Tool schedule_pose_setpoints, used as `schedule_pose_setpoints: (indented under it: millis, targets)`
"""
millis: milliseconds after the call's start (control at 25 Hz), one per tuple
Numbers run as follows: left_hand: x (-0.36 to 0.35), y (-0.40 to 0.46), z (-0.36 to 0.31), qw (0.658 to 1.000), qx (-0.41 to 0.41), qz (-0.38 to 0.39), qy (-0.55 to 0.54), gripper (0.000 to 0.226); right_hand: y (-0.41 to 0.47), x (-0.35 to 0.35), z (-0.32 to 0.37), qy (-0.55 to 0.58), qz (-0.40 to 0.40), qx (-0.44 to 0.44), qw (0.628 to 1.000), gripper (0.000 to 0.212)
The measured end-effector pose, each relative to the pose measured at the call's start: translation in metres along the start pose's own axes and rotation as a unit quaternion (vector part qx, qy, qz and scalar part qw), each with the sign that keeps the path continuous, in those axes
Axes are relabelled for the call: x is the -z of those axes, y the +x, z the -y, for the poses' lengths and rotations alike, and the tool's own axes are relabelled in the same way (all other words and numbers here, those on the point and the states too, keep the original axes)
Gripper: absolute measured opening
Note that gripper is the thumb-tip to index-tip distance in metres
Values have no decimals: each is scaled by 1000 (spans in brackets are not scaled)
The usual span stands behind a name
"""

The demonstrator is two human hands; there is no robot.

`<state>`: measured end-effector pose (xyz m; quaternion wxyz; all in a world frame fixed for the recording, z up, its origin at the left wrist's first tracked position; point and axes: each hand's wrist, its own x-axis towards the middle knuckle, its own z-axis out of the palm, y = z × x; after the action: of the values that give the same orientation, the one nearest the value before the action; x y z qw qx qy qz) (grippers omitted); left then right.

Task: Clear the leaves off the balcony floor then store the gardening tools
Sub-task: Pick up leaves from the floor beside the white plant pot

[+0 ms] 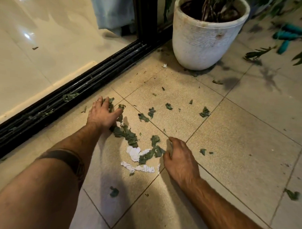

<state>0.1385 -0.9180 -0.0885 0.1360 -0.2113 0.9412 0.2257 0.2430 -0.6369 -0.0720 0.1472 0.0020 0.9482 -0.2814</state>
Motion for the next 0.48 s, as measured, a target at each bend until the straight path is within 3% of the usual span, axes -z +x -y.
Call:
schedule_pose_setpoints:
  millis: [120, 360, 400, 480]
  targets:
    - [-19, -6, -15, 999, -26, 40, 23, 93, 5, -2, 4, -24, -13, -14, 1000, 54]
    - [-74, -80, -71, 956, -283, -6, 81, 76, 20, 7, 6, -87, -11, -66, 994, 54]
    - [-72, -80, -79, 951, -298, -33, 74, 73, 26, 13, 1, -98, -15, -75, 992, 54]
    - [-65, -71, -84, 966, -240, -84, 49, 74, 37, 25, -12, -113, -41, -98, 988, 54]
